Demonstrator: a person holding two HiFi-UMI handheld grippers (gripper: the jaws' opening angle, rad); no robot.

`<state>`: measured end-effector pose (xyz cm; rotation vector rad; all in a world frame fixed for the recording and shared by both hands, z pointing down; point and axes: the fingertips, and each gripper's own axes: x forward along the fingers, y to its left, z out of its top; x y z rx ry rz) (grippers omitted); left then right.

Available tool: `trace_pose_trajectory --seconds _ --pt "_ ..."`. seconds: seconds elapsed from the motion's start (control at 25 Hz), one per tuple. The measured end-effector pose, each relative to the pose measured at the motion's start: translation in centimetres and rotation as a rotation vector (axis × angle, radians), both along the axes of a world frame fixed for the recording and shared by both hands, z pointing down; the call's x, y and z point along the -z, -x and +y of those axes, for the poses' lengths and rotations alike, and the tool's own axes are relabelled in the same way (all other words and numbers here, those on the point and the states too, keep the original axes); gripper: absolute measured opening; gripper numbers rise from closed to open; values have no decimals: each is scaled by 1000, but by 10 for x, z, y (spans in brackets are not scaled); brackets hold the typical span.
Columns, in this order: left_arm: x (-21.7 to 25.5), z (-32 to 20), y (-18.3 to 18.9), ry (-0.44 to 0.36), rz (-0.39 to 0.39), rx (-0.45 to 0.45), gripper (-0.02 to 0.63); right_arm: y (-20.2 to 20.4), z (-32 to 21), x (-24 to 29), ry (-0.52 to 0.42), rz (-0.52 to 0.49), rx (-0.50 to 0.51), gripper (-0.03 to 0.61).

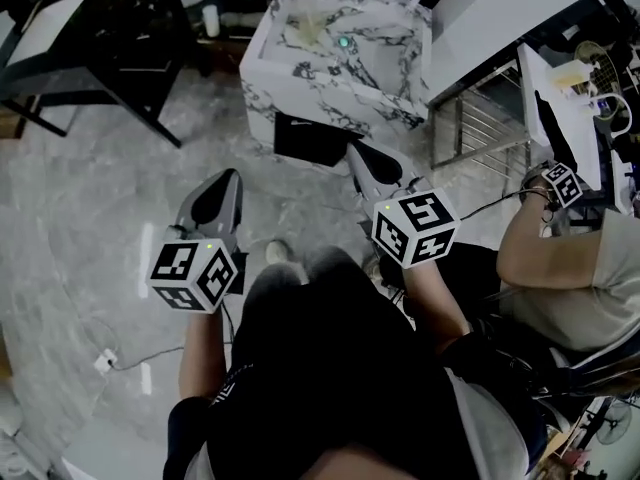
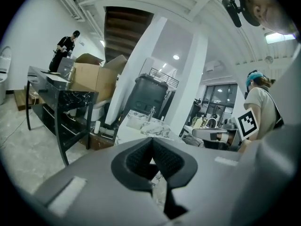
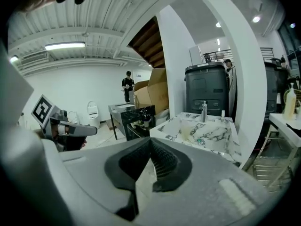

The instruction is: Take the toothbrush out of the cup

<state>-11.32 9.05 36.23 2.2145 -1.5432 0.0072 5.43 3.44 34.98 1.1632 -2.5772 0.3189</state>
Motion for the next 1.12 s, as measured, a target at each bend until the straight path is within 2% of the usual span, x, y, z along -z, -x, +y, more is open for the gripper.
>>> trace_pose_trajectory --seconds 0.12,0.32,0.44,0.72,0.96,1.12 --pt "1 0 4 -22 -2 -17 14 14 -3 -2 0 16 7 5" --pt "-11 17 13 14 -5 -36 14 27 9 -7 15 -10 -16 5" --pt "-15 31 12 26 8 -50 14 23 31 -15 42 -21 -34 5" --pt "-22 47 0 51 -21 -107 14 5 64 -34 83 -36 -98 5" --pt "-9 39 3 21 -56 -114 15 11 56 -26 73 -42 -95 15" --pt "-6 9 16 9 -43 -99 15 23 25 -21 57 -43 -84 28"
